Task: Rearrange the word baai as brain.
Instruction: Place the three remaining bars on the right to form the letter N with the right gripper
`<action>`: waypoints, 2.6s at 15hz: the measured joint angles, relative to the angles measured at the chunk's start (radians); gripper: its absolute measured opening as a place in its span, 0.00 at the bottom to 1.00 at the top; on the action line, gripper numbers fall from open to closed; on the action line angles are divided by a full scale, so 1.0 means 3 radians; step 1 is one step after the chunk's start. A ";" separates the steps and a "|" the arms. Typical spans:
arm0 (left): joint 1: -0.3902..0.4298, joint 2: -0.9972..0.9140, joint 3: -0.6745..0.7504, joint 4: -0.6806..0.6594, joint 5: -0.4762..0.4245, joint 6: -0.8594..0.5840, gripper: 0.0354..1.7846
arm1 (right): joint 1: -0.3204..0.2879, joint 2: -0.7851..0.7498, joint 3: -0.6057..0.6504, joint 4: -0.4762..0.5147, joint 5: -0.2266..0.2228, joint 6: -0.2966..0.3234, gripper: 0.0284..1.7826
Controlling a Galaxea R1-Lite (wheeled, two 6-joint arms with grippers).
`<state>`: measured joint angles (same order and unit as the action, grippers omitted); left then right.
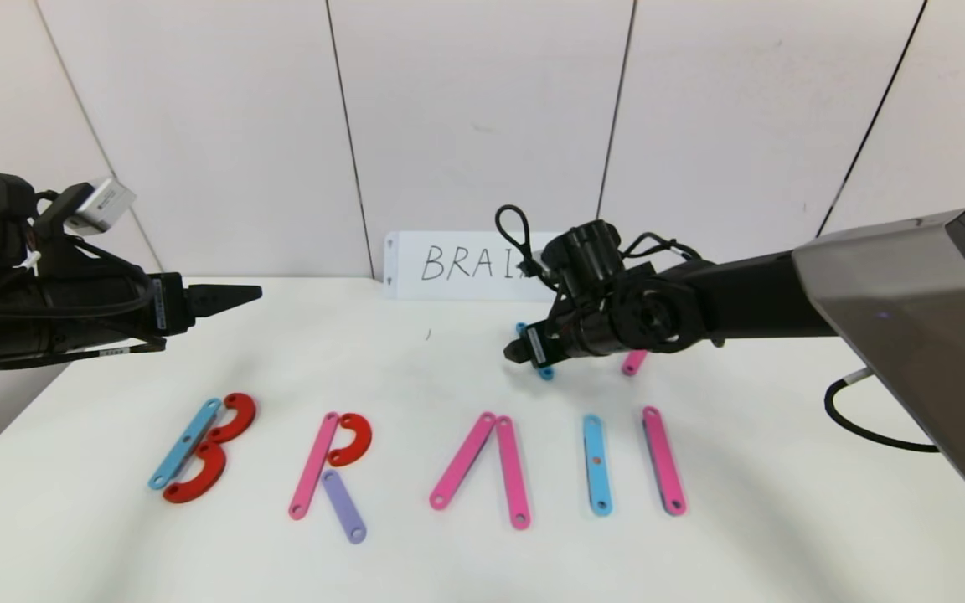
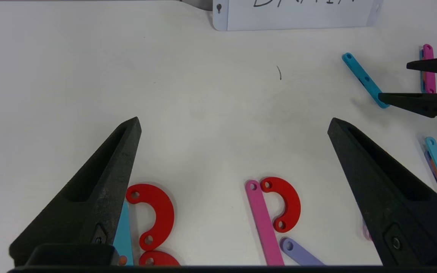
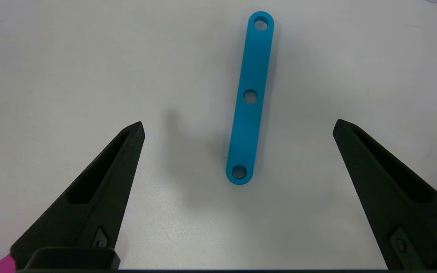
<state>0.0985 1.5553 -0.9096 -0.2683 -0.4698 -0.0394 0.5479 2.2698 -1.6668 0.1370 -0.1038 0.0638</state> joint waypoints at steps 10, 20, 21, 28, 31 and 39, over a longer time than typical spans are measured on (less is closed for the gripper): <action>0.0038 0.0005 -0.0013 -0.0004 -0.0004 -0.0008 0.97 | -0.0010 0.0487 -0.0911 0.0688 -0.0136 -0.0008 0.83; 0.0131 -0.0001 -0.0033 -0.0051 -0.0060 -0.0014 0.97 | -0.0033 0.0845 -0.0980 0.0533 -0.0150 0.0023 0.15; 0.0135 0.0000 -0.0033 -0.0051 -0.0062 -0.0016 0.97 | -0.0034 0.0846 -0.0979 0.0535 -0.0160 0.0023 0.15; 0.0141 0.0021 -0.0030 -0.0051 -0.0071 -0.0010 0.97 | -0.0156 0.0530 -0.0955 0.0684 -0.0544 0.0023 0.15; 0.0141 0.0023 -0.0030 -0.0051 -0.0076 -0.0009 0.97 | -0.0220 0.0134 -0.0806 0.0777 -0.0633 0.0035 0.15; 0.0144 0.0023 -0.0030 -0.0047 -0.0138 -0.0011 0.97 | -0.0309 -0.1129 0.0797 0.0673 -0.0726 0.0074 0.15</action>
<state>0.1417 1.5621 -0.9187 -0.2823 -0.5113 -0.0428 0.4551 1.9311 -1.4277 0.3389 -0.3217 0.0860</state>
